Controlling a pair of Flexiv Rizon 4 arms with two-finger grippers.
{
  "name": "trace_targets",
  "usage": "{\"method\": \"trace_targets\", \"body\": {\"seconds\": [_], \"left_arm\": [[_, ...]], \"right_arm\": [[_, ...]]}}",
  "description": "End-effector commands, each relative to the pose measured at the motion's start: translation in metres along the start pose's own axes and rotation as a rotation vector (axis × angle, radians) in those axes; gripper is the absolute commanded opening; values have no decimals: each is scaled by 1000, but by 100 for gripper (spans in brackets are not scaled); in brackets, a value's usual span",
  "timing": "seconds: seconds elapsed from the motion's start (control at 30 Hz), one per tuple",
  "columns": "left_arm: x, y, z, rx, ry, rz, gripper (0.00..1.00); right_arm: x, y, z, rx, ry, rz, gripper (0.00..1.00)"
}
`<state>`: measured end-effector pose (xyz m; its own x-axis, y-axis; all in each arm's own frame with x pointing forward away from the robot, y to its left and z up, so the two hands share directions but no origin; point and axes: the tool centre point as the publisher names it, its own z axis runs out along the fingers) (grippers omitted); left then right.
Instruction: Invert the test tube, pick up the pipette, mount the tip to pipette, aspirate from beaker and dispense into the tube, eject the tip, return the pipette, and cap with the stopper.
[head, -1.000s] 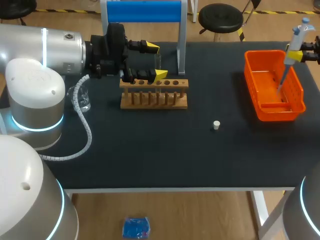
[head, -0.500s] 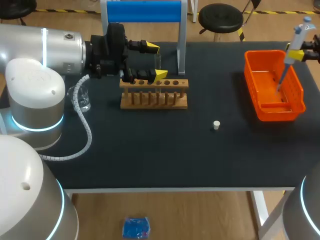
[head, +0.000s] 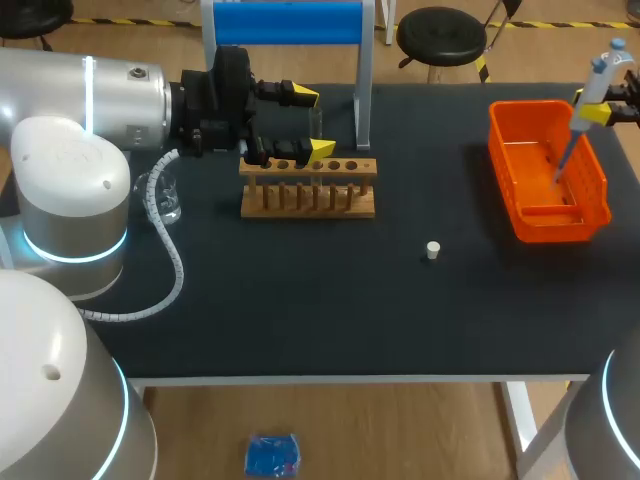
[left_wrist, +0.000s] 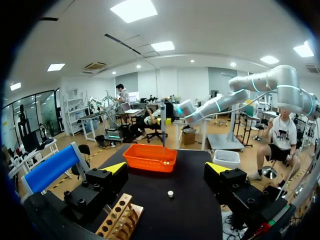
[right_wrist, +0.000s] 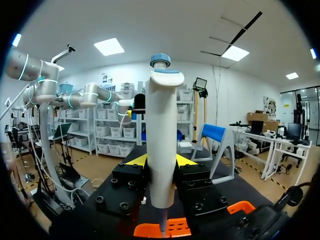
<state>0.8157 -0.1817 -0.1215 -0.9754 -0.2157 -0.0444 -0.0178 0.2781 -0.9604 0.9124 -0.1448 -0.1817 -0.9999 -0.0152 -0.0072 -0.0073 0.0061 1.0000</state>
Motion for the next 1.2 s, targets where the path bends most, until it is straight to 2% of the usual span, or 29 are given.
{"method": "trace_targets", "body": {"seconds": [0.03,0.6,0.63,0.7,0.73,0.8,0.83,0.9,1.2], "left_arm": [[0,0,-1,2,0,1,100],[0,0,-1,2,0,1,100],[4,-6,-5,28,-33,12,100],[9,-18,-1,-23,-50,-23,100],[10,-25,3,-18,-63,-11,100],[10,-36,16,-52,-74,-48,100],[9,-43,23,-36,-84,-15,100],[7,-53,37,-46,-91,-20,100],[-14,-83,102,-80,-59,-17,100]], "right_arm": [[-3,-2,-3,6,15,3,0],[-2,-2,-3,9,11,6,0],[-2,-2,-3,9,11,6,0],[-2,-2,-3,9,11,6,0],[-2,-2,-3,9,11,6,0],[-2,-2,-3,9,11,6,0],[-2,-2,-3,9,11,6,0],[-2,-2,-3,9,11,6,0],[-2,-2,-3,9,11,6,0]]}}
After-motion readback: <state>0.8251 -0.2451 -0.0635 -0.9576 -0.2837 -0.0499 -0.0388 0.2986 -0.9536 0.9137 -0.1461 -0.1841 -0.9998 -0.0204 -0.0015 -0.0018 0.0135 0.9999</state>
